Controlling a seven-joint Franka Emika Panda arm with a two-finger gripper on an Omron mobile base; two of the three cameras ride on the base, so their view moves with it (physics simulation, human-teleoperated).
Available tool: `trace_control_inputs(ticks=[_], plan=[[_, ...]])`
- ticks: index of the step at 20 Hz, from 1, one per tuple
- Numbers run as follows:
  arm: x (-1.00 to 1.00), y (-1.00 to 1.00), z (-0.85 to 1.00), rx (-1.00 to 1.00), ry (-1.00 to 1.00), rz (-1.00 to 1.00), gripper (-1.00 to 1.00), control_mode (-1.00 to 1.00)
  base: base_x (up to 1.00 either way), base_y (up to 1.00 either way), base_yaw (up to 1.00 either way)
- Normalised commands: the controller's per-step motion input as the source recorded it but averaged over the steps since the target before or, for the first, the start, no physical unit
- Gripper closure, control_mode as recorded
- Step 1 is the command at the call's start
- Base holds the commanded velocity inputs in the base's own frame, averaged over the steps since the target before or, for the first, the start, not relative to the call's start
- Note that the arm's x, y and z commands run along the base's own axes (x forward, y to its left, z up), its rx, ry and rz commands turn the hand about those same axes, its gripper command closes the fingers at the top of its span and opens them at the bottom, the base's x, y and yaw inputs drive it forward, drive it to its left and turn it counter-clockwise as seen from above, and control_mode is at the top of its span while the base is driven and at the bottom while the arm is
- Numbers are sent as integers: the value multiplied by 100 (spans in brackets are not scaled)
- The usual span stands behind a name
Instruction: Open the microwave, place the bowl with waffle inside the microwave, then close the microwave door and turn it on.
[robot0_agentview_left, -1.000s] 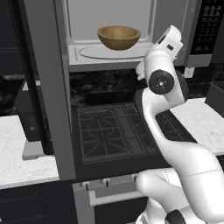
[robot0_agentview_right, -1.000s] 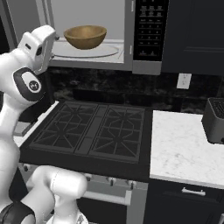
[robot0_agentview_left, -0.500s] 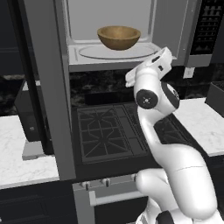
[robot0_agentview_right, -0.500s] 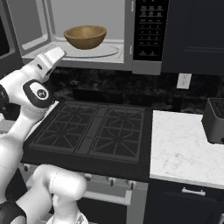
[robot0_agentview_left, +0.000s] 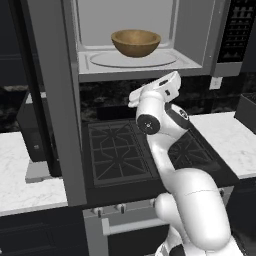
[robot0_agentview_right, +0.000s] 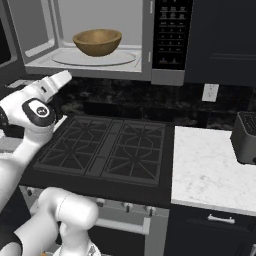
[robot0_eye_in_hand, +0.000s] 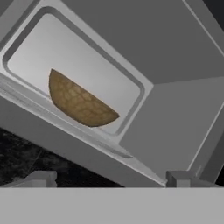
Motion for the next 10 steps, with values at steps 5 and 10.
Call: trace_control_inputs(ticks=[5,10], plan=[[-18,49,-23,1,-7,0,-100,-100,0,0,0],[-20,68,-3,1,-13,0,-100,-100,0,0,0]])
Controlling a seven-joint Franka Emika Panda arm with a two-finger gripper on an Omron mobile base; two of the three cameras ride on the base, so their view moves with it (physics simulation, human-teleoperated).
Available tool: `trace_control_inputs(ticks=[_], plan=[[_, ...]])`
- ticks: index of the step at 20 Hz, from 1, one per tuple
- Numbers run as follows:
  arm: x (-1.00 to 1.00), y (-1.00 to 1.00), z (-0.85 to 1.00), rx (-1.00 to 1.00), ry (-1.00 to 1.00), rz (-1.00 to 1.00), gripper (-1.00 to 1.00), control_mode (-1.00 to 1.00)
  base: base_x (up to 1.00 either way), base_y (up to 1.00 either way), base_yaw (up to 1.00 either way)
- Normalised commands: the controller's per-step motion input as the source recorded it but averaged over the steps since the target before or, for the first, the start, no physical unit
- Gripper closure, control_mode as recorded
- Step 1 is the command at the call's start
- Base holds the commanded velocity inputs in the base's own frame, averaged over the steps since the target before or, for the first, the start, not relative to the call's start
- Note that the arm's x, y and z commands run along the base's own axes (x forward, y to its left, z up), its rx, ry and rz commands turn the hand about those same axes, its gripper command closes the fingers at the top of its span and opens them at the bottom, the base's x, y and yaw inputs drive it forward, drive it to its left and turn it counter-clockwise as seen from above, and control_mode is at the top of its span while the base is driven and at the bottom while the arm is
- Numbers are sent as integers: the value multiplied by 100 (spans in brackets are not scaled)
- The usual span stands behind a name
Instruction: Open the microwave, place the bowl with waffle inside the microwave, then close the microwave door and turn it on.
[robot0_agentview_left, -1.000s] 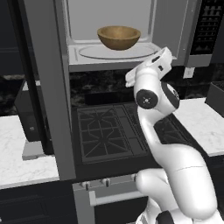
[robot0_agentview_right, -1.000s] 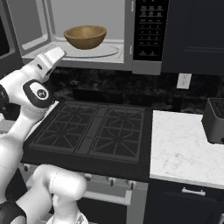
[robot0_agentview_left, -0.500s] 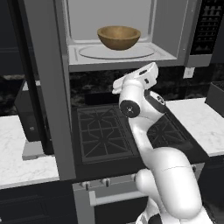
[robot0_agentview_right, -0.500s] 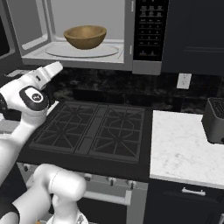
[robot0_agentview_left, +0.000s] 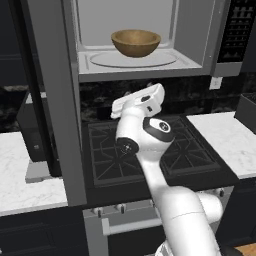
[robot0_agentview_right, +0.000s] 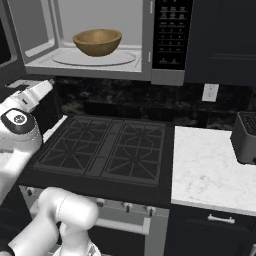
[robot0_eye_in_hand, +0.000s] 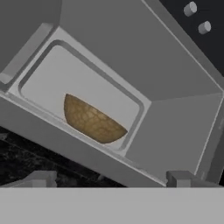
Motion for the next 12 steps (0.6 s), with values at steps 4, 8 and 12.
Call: trace_control_inputs(ticks=[4,8,12], plan=[[0,56,-7,6,-9,0,-100,-100,0,0,0],[0,32,-4,9,-2,0,-100,-100,0,0,0],[0,34,-14,5,-7,0,-100,-100,0,0,0]])
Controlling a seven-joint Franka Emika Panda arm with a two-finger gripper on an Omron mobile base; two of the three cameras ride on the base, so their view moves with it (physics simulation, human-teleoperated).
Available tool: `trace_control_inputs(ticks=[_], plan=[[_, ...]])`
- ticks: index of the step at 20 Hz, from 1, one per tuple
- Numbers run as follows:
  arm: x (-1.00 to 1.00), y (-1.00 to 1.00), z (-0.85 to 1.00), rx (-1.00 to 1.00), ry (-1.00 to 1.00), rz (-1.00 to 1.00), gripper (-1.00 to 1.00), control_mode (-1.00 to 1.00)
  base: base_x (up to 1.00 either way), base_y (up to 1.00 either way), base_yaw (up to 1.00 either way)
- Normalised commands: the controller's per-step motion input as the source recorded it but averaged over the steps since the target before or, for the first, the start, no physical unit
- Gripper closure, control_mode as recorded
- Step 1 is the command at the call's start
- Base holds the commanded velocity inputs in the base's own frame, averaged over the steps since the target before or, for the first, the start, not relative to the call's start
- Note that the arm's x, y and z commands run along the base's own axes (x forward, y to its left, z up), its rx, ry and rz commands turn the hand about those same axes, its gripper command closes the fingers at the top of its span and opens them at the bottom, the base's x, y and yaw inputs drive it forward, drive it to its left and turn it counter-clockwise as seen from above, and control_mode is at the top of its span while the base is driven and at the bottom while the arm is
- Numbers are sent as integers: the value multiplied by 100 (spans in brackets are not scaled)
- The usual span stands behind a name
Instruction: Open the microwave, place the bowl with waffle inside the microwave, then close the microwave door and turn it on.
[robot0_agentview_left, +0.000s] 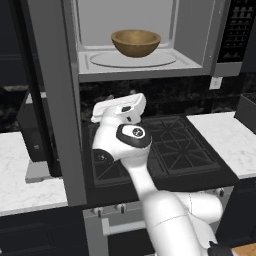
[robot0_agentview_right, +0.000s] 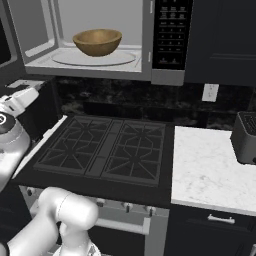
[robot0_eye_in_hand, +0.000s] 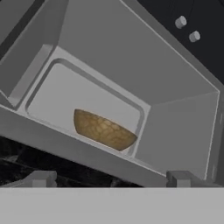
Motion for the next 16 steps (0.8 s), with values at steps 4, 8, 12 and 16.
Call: trace_control_inputs(ticks=[4,8,12,16], plan=[[-4,55,-20,1,-6,0,-100,-100,0,0,0],[0,48,-28,0,-8,0,-100,-100,0,0,0],[-13,54,-4,0,-9,0,-100,-100,0,0,0],[-31,77,0,0,-6,0,-100,-100,0,0,0]])
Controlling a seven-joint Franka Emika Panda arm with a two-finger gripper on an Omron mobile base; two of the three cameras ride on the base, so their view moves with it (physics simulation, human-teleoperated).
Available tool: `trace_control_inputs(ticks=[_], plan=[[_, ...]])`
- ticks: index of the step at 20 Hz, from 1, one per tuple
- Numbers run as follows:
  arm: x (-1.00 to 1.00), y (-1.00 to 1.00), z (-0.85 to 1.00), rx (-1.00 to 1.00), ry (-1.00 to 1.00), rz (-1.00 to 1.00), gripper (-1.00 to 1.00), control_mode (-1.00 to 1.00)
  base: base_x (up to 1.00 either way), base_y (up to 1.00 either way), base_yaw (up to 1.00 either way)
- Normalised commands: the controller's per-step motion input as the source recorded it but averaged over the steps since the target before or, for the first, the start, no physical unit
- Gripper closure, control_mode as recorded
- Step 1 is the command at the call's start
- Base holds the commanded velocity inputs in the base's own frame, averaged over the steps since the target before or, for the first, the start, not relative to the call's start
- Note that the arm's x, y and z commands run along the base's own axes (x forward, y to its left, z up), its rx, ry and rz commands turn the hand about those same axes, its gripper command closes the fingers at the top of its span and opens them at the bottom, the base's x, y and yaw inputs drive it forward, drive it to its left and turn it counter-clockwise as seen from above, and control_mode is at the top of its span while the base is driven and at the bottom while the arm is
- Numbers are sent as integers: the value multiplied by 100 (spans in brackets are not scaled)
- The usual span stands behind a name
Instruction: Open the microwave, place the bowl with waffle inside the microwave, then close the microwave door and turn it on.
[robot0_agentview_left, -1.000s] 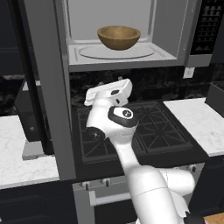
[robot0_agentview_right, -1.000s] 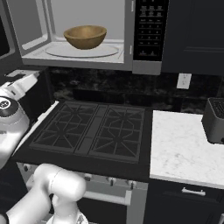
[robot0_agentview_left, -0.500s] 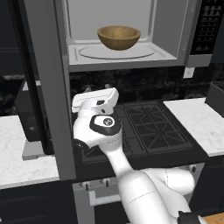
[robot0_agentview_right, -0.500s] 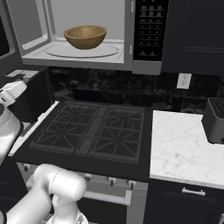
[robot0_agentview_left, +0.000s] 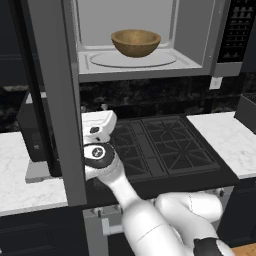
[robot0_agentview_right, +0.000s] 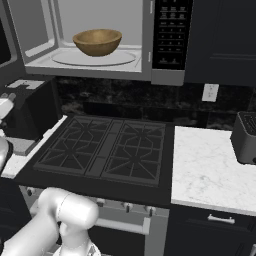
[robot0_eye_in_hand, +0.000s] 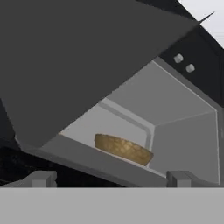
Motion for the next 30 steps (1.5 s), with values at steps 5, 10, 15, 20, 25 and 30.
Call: trace_control_inputs(ticks=[5,10,15,20,25,30], plan=[[-24,83,-3,0,0,-1,-100,-100,0,0,0],[-7,76,-11,0,0,-7,-100,-100,0,0,0],[-52,50,-3,0,-5,-18,-100,-100,0,0,0],[-95,34,0,0,-13,-30,-100,-100,0,0,0],[-86,2,9,0,-13,-38,-100,-100,0,0,0],[-53,-19,26,3,-5,-42,-100,-100,0,0,0]])
